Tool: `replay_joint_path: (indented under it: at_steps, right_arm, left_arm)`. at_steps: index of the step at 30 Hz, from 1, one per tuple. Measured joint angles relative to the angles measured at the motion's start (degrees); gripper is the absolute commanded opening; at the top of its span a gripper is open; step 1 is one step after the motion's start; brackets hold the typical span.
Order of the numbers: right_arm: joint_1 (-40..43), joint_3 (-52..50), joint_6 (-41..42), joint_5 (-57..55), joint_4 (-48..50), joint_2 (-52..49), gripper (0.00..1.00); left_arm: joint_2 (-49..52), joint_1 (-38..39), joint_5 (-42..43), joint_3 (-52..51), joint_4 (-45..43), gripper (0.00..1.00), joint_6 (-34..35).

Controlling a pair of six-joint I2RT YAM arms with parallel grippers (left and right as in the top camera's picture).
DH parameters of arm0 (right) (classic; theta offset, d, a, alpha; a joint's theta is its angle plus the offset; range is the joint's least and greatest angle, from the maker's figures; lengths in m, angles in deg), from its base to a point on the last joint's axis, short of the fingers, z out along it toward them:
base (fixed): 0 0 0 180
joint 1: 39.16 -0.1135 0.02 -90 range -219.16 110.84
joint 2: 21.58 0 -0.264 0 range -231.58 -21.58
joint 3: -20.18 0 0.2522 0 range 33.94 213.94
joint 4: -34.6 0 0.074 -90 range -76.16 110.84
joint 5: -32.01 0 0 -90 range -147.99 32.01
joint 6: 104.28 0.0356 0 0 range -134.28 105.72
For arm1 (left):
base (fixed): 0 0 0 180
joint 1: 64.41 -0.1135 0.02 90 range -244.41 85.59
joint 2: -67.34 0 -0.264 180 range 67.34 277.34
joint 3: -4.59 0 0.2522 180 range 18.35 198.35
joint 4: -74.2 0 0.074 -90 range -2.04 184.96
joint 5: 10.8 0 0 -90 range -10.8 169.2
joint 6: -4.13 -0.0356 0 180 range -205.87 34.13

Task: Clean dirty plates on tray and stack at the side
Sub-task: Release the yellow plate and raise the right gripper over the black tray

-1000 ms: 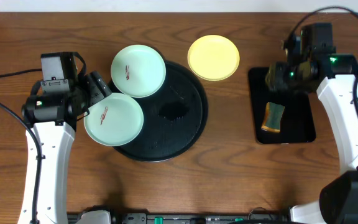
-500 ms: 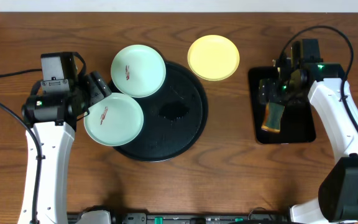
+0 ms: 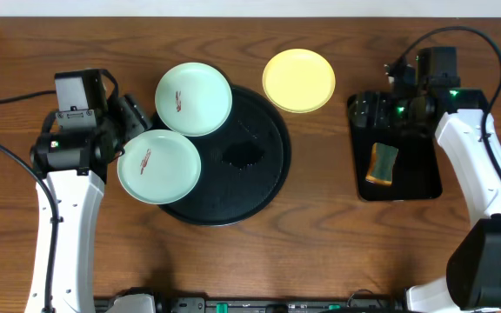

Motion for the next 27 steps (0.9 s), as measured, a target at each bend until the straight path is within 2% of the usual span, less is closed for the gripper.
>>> replay_joint_path:
  at_steps: [1, 2, 5, 8, 10, 11, 19, 24, 27]
  right_arm:
    - [-0.2, 0.0, 0.0, 0.4, 0.0, 0.0, 0.99]
    - [-0.2, 0.0, 0.0, 0.7, 0.0, 0.0, 0.99]
    - [-0.1, 0.0, 0.0, 0.8, 0.0, 0.0, 0.99]
    - [-0.1, 0.0, 0.0, 0.9, 0.0, 0.0, 0.99]
    - [-0.1, 0.0, 0.0, 0.9, 0.0, 0.0, 0.99]
    - [-0.1, 0.0, 0.0, 0.9, 0.0, 0.0, 0.99]
    - [-0.1, 0.0, 0.0, 1.1, 0.0, 0.0, 0.99]
    - [-0.1, 0.0, 0.0, 1.1, 0.3, 0.0, 0.99]
    - [-0.1, 0.0, 0.2, 3.3, 4.2, 0.0, 0.99]
  left_arm:
    - [0.0, 0.0, 0.2, 0.0, 1.6, 0.82, -0.3]
    - [0.0, 0.0, 0.1, 0.0, 3.0, 0.84, -0.7]
    - [0.0, -0.4, -3.0, 0.0, 7.7, 0.69, 0.2]
    - [0.5, -2.5, -5.9, 0.0, 9.3, 0.69, 0.6]
    - [1.2, -5.0, -6.1, 0.0, 9.5, 0.79, 0.7]
    - [1.6, -6.0, -6.1, 0.0, 9.7, 0.80, 0.7]
    - [7.1, -11.9, -6.1, 0.0, 11.6, 0.88, 0.8]
    - [8.1, -12.2, -5.6, 0.0, 11.0, 0.94, 0.8]
    - [8.1, -12.2, -4.5, 0.0, 10.7, 0.95, 0.9]
